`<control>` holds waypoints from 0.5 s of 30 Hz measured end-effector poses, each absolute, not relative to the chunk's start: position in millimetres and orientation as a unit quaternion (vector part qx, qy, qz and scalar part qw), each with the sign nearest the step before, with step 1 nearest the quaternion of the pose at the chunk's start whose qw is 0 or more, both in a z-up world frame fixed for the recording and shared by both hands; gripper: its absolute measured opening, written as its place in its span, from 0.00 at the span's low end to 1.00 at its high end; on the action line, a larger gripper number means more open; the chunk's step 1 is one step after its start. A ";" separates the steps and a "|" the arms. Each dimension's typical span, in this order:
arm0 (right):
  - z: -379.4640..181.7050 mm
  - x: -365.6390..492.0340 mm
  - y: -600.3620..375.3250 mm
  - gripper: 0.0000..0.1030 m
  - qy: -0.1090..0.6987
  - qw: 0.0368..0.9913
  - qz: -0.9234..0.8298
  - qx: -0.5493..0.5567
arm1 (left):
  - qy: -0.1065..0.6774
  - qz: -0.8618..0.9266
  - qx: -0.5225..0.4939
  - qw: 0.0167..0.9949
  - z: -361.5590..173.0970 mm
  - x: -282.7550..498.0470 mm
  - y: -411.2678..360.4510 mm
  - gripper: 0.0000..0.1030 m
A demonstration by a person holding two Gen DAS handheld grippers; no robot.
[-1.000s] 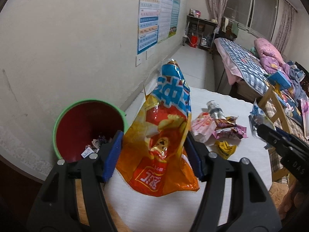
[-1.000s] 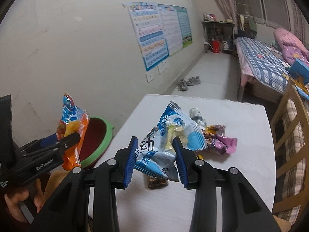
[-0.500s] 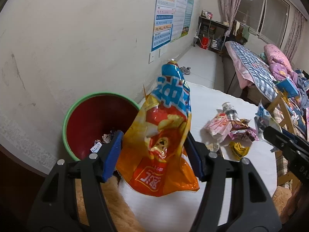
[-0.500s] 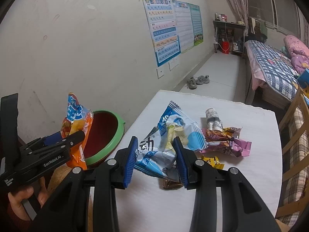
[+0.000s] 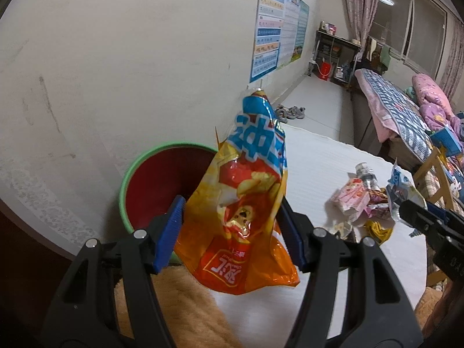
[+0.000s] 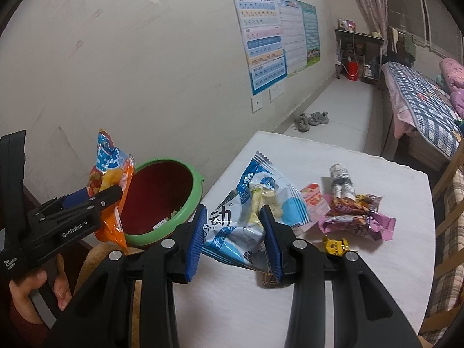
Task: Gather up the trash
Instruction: 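Carry the orange chip bag with the left tool while the right tool carries the blue-white bag to the bin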
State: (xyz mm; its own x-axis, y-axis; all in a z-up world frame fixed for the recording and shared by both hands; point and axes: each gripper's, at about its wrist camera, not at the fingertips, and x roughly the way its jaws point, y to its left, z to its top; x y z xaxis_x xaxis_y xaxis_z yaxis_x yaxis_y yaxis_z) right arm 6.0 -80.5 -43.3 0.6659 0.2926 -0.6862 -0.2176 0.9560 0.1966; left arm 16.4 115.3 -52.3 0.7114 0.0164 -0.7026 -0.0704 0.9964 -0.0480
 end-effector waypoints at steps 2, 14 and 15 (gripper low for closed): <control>-44.2 8.1 -76.5 0.37 0.386 0.910 0.145 0.047 | 0.380 0.027 -0.038 0.924 -52.8 16.0 120.8 0.59; -43.0 14.1 -49.1 0.37 0.388 0.907 0.163 0.027 | 0.375 0.043 -0.048 0.925 -52.8 12.4 143.0 0.59; -42.6 14.1 -46.6 0.37 0.388 0.906 0.164 0.026 | 0.375 0.045 -0.049 0.925 -52.9 11.6 146.1 0.59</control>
State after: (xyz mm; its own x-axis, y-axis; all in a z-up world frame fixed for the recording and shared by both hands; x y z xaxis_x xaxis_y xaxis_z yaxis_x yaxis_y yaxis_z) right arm 14.1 -46.6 -42.6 0.6447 0.3177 -0.6953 -0.2771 0.9448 0.1748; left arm 11.6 146.1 -52.9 0.7148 0.0471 -0.6978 -0.1211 0.9910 -0.0572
